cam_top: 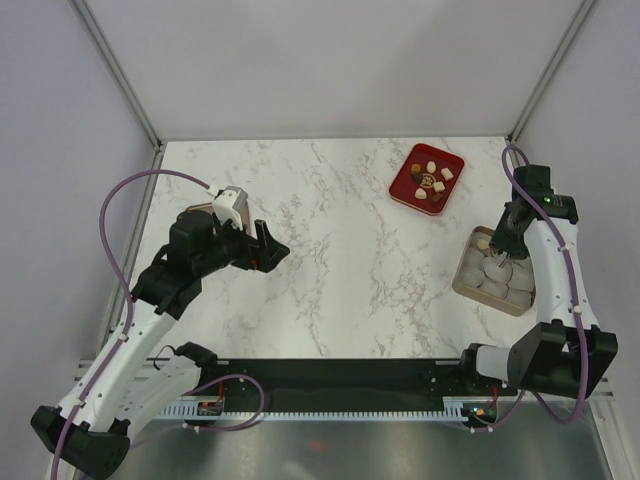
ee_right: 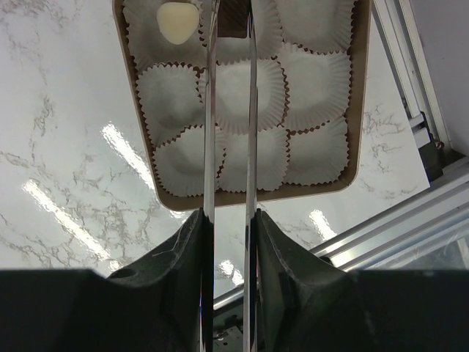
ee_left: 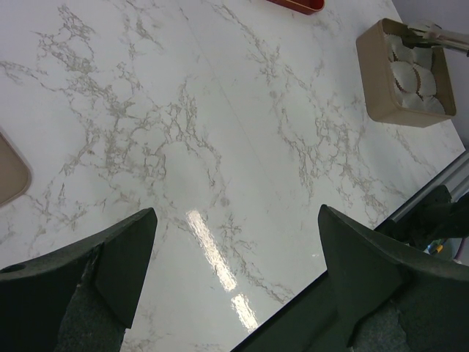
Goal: Pack the chocolate
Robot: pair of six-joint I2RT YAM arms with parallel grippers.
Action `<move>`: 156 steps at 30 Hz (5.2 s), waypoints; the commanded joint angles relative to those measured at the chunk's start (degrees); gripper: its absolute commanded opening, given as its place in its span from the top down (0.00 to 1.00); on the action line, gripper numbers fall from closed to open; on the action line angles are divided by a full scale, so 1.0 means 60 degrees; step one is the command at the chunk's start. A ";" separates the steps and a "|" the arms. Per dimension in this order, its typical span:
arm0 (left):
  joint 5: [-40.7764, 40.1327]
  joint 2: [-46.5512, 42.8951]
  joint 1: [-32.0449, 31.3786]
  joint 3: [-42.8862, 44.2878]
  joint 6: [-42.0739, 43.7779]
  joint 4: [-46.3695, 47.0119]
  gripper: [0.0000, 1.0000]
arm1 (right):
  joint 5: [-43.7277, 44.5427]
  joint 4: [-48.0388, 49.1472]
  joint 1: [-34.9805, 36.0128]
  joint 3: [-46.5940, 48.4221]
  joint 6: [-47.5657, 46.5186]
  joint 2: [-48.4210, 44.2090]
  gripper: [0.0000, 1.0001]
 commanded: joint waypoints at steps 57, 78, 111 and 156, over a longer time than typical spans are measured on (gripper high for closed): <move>-0.0453 0.0149 -0.0008 -0.0031 0.0143 0.0303 0.01 | -0.0917 0.3156 0.3299 0.3807 -0.1918 0.4094 0.50; -0.0702 0.0207 -0.0008 -0.0031 0.0187 0.0288 0.01 | -0.0288 0.4300 0.3431 0.3953 -0.2549 0.5779 0.49; -0.0761 0.0090 -0.0008 -0.0031 0.0202 0.0259 0.01 | -0.0258 0.4095 0.3475 0.3895 -0.2198 0.5648 0.62; -0.0469 -0.0496 -0.0038 -0.0104 0.0012 0.0258 0.00 | 0.2525 -0.0124 -0.0216 0.0160 0.0921 0.0140 0.63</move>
